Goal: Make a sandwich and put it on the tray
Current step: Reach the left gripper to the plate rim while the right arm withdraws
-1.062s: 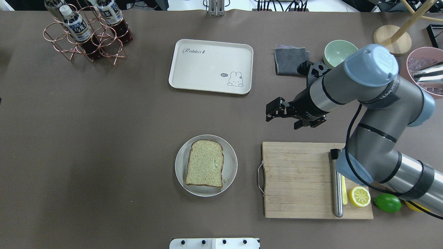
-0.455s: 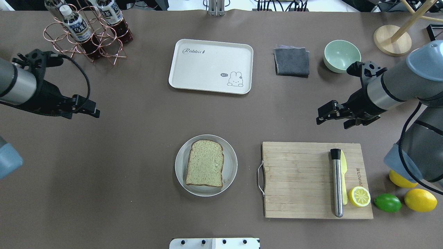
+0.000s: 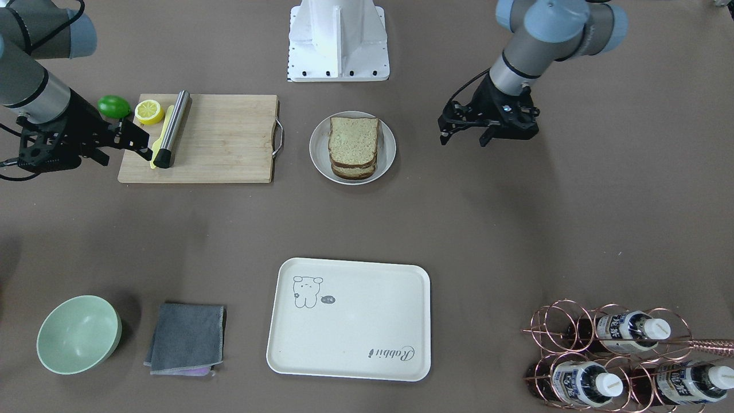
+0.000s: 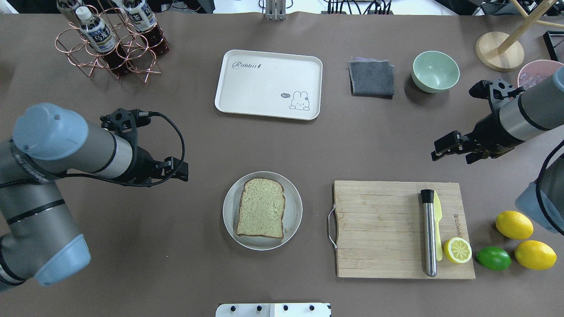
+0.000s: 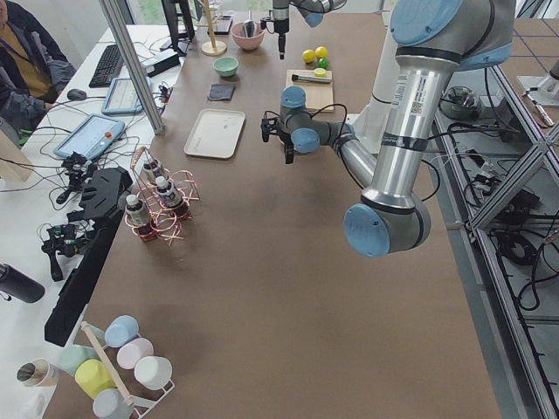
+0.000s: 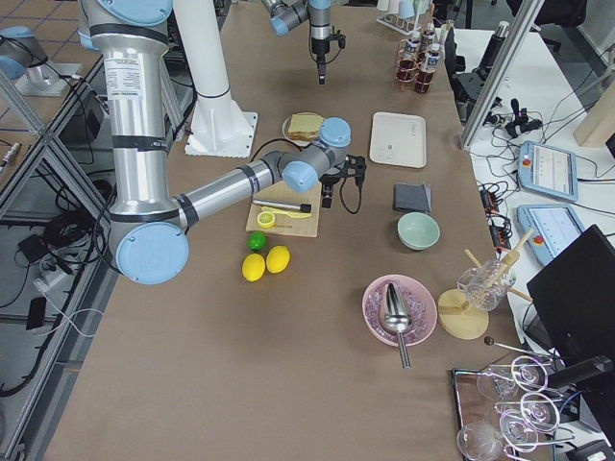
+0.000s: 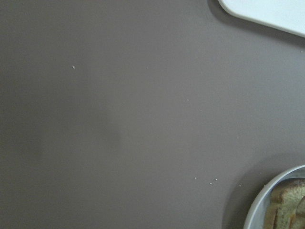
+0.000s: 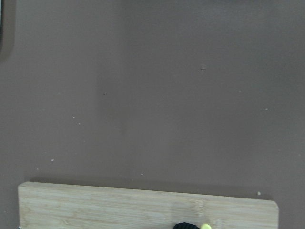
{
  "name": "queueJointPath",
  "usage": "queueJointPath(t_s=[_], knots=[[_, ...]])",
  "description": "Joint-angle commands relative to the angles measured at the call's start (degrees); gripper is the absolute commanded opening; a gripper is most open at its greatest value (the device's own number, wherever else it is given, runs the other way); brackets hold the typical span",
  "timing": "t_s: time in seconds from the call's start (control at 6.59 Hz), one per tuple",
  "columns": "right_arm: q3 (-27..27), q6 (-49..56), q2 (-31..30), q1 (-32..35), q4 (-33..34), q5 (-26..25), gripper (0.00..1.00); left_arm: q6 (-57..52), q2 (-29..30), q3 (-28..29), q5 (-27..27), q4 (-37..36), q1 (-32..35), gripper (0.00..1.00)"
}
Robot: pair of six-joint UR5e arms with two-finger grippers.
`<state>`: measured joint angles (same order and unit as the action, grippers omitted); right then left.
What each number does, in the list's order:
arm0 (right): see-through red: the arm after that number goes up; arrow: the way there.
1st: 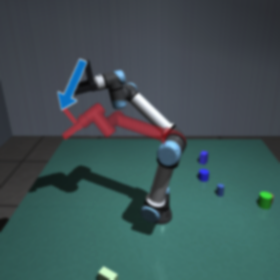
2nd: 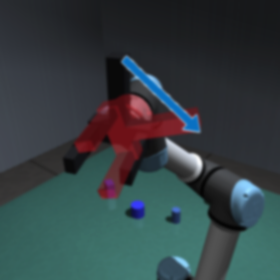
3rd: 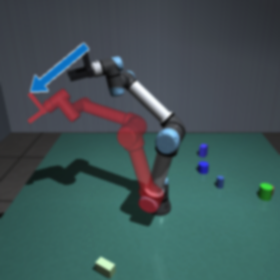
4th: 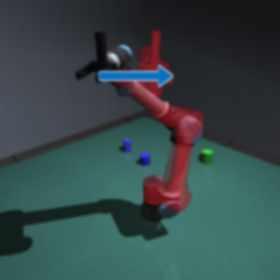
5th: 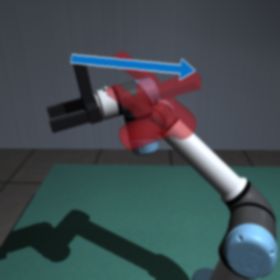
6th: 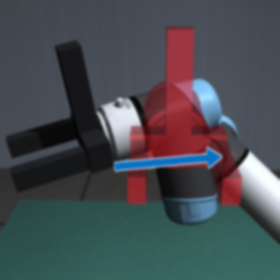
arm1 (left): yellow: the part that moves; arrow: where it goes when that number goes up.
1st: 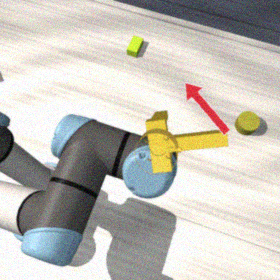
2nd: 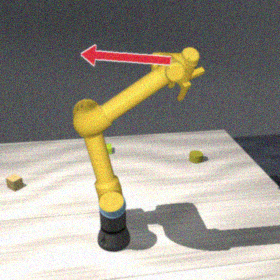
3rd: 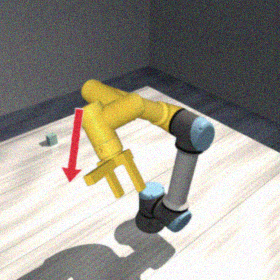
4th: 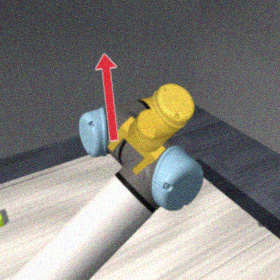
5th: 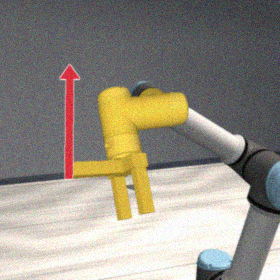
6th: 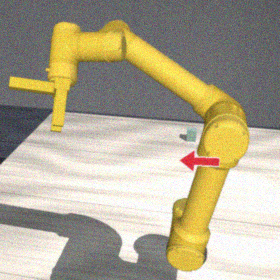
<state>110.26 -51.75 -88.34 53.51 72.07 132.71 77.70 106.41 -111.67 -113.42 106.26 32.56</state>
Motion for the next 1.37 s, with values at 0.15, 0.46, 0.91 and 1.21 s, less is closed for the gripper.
queueJointPath(t_s=[0.15, 0.46, 0.91, 1.21], knots=[[0.13, 4.47, -2.18, 3.09, 0.0, 2.29, 1.0, 3.95, 6.35, 3.63, 3.89, -4.04, -6.27, 0.97], [2.42, 4.38, -4.29, 3.18, 0.0, 2.64, 1.0, 1.77, 8.46, 9.34, 6.11, 1.98, -6.54, 0.88], [2.42, 4.29, -4.38, 3.27, 0.0, 2.47, 1.0, 0.87, 8.55, 11.82, 6.11, 5.28, -7.07, 0.53], [2.59, 4.38, -4.65, 3.79, 0.0, 2.56, 1.0, 0.96, 9.34, 11.91, 6.11, 5.28, -8.47, 0.45]])
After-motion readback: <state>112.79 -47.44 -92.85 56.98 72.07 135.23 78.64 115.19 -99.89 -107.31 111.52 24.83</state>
